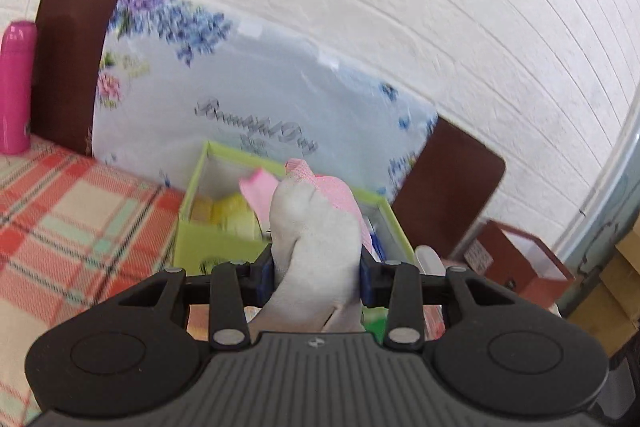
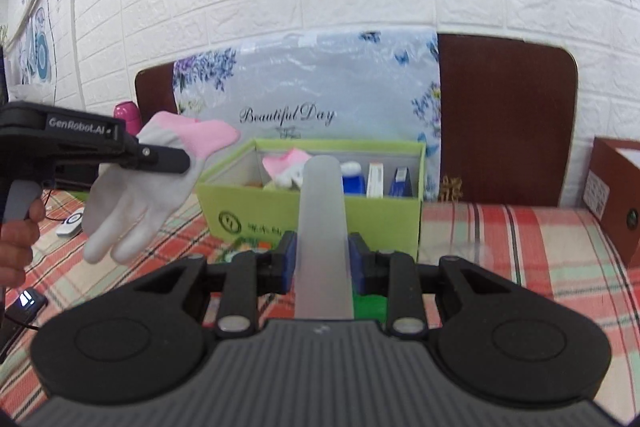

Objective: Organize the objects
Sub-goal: 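Lower the glove into the lime-green box while the right tool drops the tube in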

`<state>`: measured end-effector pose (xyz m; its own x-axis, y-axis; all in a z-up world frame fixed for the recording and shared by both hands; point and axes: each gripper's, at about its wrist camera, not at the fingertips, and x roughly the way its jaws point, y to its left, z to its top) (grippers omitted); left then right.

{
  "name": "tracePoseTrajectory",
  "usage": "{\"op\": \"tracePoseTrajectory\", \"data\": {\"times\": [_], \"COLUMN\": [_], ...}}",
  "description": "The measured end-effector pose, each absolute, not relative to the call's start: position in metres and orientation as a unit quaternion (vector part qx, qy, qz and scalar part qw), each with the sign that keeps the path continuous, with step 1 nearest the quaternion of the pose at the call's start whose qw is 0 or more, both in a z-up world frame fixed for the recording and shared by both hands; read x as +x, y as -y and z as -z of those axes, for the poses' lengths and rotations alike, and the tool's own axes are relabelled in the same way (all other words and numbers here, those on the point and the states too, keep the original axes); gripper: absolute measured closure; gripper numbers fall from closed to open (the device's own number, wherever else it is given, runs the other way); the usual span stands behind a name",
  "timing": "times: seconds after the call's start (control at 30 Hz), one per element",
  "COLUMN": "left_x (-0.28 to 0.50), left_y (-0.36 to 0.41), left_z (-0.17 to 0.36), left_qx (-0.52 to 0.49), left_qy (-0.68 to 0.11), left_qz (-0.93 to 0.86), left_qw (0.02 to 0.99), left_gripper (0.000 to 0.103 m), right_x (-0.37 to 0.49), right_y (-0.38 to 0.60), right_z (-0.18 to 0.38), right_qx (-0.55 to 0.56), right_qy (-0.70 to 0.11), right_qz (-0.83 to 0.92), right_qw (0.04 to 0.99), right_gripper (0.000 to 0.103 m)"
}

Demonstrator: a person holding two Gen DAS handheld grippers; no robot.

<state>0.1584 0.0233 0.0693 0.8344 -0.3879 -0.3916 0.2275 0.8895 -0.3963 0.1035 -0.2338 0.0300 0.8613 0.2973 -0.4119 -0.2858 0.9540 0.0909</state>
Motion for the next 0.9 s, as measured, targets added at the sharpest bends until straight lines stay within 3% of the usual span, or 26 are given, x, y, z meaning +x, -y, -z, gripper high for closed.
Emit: {"op": "tracePoseTrajectory", "data": {"times": [0.33, 0.67, 0.73, 0.77, 0.8, 0.83, 0.87, 0.9], "left_x": [0.246, 0.310, 0.315, 0.316, 0.316, 0.315, 0.313, 0.311], "left_y": [-0.023, -0.027, -0.026, -0.025, -0.023, -0.022, -0.023, -0.024], "left_z": [-0.090, -0.045, -0.036, -0.033, -0.029, -0.026, -0.023, -0.021], "left_qx": [-0.143, -0.130, -0.118, -0.107, -0.093, -0.085, -0.080, -0.080], "left_qy": [-0.219, -0.259, -0.253, -0.248, -0.247, -0.246, -0.245, -0.245], "left_qz": [0.140, 0.125, 0.117, 0.109, 0.098, 0.091, 0.088, 0.092], "left_qw": [0.955, 0.949, 0.953, 0.957, 0.959, 0.961, 0.962, 0.962], "left_gripper": [0.062, 0.060, 0.052, 0.036, 0.021, 0.019, 0.019, 0.019], "right_x": [0.180, 0.266, 0.279, 0.286, 0.292, 0.296, 0.299, 0.298], "right_y": [0.212, 0.178, 0.172, 0.169, 0.165, 0.163, 0.162, 0.161], "right_z": [-0.047, -0.031, -0.021, -0.015, -0.008, -0.001, 0.006, 0.011], "right_qx": [0.000, -0.016, -0.021, -0.026, -0.034, -0.043, -0.049, -0.055], "right_qy": [-0.197, -0.203, -0.206, -0.210, -0.218, -0.231, -0.239, -0.239], "right_qz": [-0.167, -0.189, -0.193, -0.193, -0.194, -0.194, -0.188, -0.183], "right_qw": [0.966, 0.961, 0.959, 0.958, 0.956, 0.953, 0.951, 0.952], "right_gripper": [0.076, 0.076, 0.076, 0.076, 0.069, 0.061, 0.046, 0.041]}}
